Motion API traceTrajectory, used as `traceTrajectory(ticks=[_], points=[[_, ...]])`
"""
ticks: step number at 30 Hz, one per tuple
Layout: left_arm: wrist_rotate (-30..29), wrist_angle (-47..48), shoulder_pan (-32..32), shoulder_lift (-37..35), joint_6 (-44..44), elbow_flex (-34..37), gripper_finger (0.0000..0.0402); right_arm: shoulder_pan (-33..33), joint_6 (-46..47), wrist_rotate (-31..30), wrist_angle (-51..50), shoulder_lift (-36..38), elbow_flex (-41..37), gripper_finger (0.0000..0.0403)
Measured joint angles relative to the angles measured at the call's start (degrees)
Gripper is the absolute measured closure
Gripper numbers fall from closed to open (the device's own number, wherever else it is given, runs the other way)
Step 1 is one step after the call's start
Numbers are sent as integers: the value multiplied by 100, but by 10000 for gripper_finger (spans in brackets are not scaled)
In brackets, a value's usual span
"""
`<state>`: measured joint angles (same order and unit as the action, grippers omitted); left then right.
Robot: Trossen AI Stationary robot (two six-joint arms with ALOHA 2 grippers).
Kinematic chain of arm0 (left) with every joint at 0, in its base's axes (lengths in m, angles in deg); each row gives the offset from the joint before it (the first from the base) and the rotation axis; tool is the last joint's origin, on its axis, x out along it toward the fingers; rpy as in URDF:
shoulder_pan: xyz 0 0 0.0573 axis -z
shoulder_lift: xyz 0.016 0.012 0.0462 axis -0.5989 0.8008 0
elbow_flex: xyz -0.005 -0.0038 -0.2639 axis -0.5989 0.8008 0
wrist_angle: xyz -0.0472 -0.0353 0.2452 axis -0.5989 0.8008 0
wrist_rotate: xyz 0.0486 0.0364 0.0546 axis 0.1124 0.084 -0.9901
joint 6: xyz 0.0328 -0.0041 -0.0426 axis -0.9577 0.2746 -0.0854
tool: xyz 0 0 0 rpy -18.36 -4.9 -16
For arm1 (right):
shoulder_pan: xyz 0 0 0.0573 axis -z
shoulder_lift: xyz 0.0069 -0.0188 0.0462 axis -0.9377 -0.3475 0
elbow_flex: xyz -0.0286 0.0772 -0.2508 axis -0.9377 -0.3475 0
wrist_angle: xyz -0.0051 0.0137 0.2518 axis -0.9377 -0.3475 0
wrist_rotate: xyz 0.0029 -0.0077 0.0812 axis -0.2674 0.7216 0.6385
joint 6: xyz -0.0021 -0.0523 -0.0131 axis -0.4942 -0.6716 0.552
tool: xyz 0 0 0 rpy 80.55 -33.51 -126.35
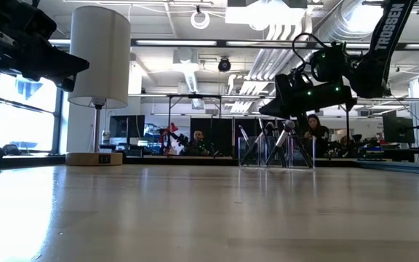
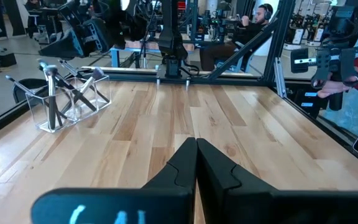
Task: Pick & Place Makeup Brushes
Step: Put the black makeup brush into the transparent organizer, then return to Home Position
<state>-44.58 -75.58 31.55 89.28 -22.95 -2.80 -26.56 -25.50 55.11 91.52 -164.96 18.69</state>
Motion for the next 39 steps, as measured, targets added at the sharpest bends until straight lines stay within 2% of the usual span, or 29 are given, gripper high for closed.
traceTrajectory(ticks=[8, 12, 14, 19, 22, 24, 28, 30, 39], points=[[-1, 0, 1, 0, -2, 0, 401, -1, -634, -1, -1385, 1083, -2, 327], [-5, 0, -1, 0, -1, 0, 401, -91, -789, -20, -1633, 1817, -2, 320], [-11, 0, -1, 0, -2, 0, 401, -203, -865, 112, -1685, 2141, 0, 329], [-14, 0, -1, 0, 0, 0, 401, -632, -1062, 1224, -2023, 2637, 0, 390], [-14, 0, -1, 0, -1, 0, 401, -934, -1033, 1708, -2691, 2778, 0, 394], [-14, 0, -1, 0, 0, 0, 401, -1137, -1134, 1776, -3245, 2850, 0, 397], [-12, 0, -1, 0, 0, 0, 401, -1440, -1428, 1767, -4433, 3011, -5, 400], [-13, 0, -1, 0, 0, 0, 401, -1574, -1408, 1678, -4704, 3140, -102, 401], [-12, 2, 1, 0, -2, 0, 401, -2306, -607, 540, -3916, 4529, -1422, 402]])
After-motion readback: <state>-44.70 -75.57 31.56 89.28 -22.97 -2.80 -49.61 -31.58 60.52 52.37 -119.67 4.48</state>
